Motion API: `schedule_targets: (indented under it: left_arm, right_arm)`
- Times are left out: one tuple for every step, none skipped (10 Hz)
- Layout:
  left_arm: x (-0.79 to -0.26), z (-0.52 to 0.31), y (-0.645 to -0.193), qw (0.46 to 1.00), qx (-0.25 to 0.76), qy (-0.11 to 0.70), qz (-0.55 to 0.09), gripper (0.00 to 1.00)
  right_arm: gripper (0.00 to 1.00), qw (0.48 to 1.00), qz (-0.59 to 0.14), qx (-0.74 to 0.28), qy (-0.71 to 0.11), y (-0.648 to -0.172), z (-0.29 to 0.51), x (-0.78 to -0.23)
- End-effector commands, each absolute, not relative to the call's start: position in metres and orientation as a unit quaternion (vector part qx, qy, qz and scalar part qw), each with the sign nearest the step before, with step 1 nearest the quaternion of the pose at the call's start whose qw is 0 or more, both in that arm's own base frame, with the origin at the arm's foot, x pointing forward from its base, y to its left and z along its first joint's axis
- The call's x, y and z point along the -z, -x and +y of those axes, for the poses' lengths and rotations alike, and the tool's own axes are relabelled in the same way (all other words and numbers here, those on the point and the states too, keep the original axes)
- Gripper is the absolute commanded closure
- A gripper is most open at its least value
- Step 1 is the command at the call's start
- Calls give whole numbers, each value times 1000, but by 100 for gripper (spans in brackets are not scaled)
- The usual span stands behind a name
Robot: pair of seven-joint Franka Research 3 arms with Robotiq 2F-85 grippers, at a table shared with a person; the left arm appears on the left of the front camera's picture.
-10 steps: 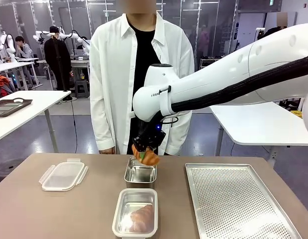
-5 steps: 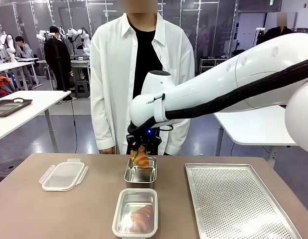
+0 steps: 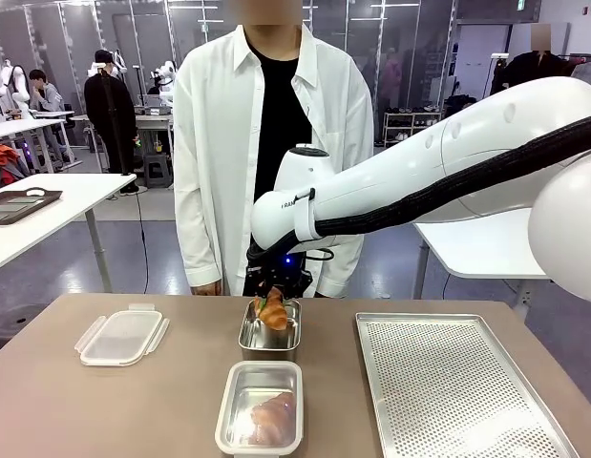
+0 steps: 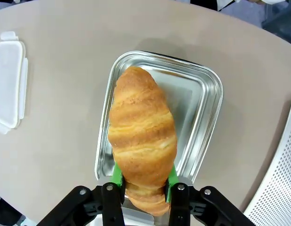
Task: Place the bread into the airtight container.
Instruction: Pick up a Butter Roll and place it into an empty Airtight Container.
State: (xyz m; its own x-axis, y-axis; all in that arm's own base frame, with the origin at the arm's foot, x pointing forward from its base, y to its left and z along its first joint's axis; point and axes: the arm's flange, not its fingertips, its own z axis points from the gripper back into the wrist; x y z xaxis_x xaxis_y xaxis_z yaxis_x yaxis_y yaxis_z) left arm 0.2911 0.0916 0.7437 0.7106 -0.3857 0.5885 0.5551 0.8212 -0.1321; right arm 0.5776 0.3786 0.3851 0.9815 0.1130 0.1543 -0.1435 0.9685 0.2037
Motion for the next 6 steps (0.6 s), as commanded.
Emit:
schedule_targets:
  left_arm:
    - [-746,93,-290,911,266,146,-279,0]
    - [-746,93,-290,911,266,146,-279,0]
    - [-746,93,-290,911,266,146,-279,0]
    - [-746,93,-290,911,266,146,-279,0]
    - [-746,93,-290,911,266,146,-279,0]
    - [-746,93,-290,911,266,146,-279,0]
  right_arm:
    - [61,989,-77,-68,-107,-575,380,-390]
    - [61,989,-77,-68,-107,-575,380,-390]
    - [61,989,-77,-68,-107,-575,380,-390]
    - [61,989,-77,-68,-107,-575,380,-390]
    - [61,989,-72,-67,-108,-576,381,-386]
    - [61,991,-54,-58,-108,-582,383,-371]
